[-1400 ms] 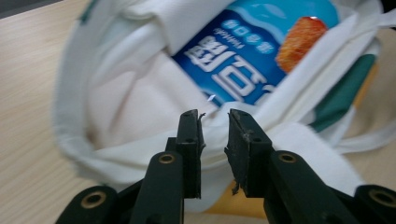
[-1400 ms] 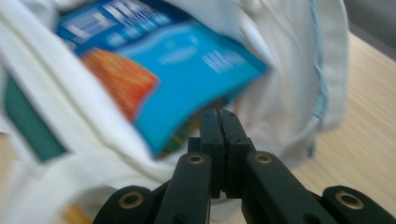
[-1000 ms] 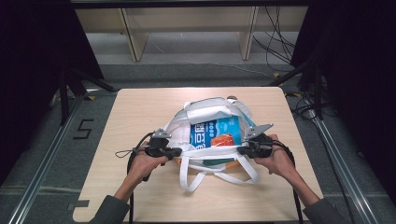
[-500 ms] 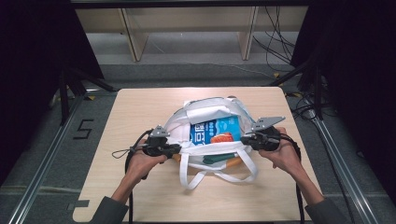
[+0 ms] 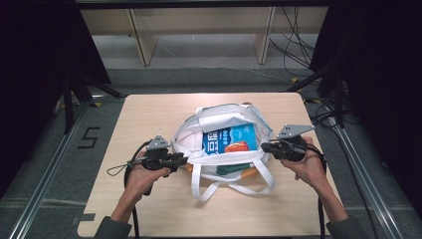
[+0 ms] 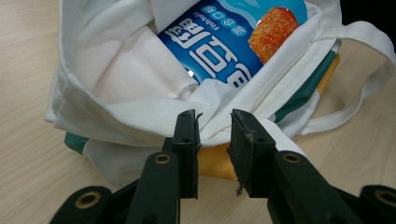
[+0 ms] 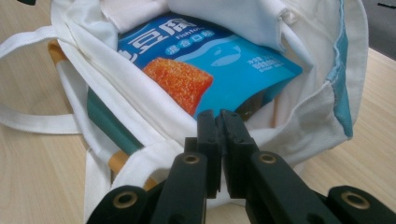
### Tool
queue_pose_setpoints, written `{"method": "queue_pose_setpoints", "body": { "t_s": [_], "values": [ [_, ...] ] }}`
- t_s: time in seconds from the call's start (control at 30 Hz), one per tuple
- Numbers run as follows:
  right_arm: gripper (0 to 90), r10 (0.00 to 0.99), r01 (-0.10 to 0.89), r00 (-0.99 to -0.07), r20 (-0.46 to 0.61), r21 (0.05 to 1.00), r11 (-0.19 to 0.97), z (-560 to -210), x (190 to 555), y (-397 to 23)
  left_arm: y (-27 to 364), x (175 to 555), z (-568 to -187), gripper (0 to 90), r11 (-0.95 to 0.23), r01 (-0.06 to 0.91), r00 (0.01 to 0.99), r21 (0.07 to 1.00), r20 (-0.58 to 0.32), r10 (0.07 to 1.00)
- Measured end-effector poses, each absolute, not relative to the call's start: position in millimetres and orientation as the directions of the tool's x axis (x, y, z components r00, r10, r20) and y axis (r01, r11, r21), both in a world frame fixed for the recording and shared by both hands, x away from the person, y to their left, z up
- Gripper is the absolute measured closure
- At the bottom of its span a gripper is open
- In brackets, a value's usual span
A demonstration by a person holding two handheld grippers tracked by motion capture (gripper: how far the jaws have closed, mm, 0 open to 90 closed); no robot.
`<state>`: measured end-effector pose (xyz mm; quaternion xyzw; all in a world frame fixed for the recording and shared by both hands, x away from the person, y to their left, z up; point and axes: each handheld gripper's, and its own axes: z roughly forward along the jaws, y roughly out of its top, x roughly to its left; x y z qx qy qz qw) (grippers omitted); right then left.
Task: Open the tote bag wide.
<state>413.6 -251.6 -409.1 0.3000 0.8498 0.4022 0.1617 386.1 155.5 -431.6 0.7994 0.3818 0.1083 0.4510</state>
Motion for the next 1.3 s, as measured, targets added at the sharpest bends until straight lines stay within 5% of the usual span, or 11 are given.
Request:
{"method": "queue_pose_setpoints", "body": {
  "t_s": [0.8,1.3],
  "values": [
    [81.5,0.684,0.404,-0.729,-0.014,0.799,0.446,-407.4,410.4,-271.4,166.7,379.1,-432.5,60.7,-0.299,0.519,0.670,0.801,-0.163,0.725],
    [65.9,0.705,0.409,-0.709,-0.010,0.808,0.424,-408.6,403.7,-281.2,170.2,370.5,-434.1,45.4,-0.242,0.524,0.647,0.817,-0.197,0.736]
  ]
}}
